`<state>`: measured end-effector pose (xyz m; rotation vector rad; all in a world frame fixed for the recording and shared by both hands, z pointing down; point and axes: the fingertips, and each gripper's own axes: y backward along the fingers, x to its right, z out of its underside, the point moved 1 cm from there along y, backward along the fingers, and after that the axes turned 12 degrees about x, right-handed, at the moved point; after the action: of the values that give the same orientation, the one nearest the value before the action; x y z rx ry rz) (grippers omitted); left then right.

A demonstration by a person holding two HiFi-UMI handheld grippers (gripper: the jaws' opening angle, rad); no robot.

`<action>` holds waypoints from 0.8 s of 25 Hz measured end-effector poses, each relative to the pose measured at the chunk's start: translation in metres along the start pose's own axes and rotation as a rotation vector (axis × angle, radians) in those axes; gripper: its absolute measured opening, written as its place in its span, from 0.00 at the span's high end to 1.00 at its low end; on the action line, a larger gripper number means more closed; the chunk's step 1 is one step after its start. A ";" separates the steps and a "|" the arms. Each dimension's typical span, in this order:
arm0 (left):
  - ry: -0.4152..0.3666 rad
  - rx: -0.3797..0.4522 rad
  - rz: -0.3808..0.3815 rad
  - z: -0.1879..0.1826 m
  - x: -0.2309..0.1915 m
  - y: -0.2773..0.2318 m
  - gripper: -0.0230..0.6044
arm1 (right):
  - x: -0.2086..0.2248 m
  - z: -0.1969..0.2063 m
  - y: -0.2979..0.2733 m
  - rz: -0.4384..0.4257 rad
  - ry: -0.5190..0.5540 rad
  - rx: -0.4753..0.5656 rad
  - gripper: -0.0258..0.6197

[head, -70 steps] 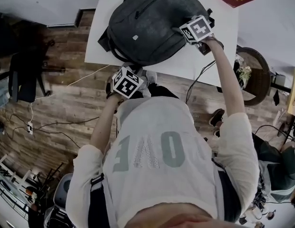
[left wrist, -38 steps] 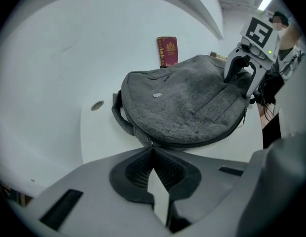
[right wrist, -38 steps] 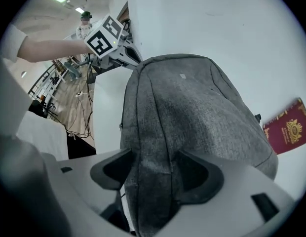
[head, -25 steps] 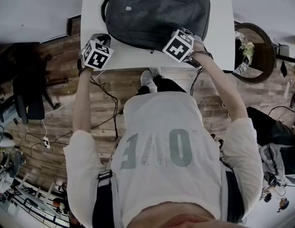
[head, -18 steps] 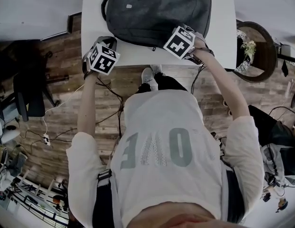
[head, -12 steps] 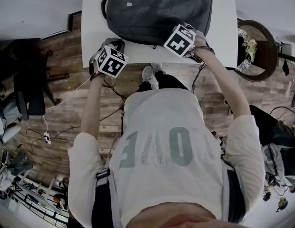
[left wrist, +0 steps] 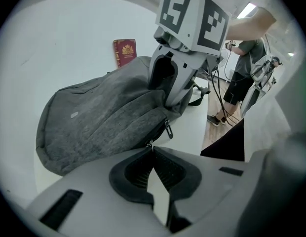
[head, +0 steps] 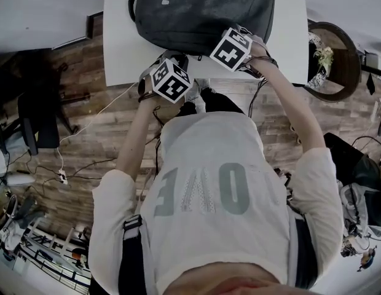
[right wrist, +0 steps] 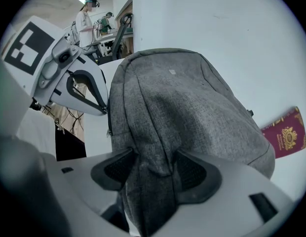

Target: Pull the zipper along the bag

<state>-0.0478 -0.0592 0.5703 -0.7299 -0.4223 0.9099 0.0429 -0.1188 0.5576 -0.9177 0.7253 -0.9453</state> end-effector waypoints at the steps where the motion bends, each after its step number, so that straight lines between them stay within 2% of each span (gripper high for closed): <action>1: -0.001 0.004 0.012 -0.004 0.005 -0.005 0.92 | 0.001 0.001 0.000 0.001 0.000 0.001 0.50; 6: -0.006 0.013 0.048 -0.020 0.025 -0.023 0.92 | 0.003 0.002 -0.003 0.001 0.003 0.006 0.50; 10: 0.037 0.030 0.060 -0.019 0.025 -0.022 0.92 | 0.000 0.001 -0.002 0.005 0.003 0.006 0.50; 20: 0.083 0.064 0.050 -0.019 0.026 -0.026 0.92 | 0.002 0.001 -0.001 0.005 0.009 0.009 0.50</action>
<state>-0.0074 -0.0554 0.5768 -0.7191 -0.3018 0.9323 0.0445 -0.1210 0.5589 -0.9042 0.7302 -0.9483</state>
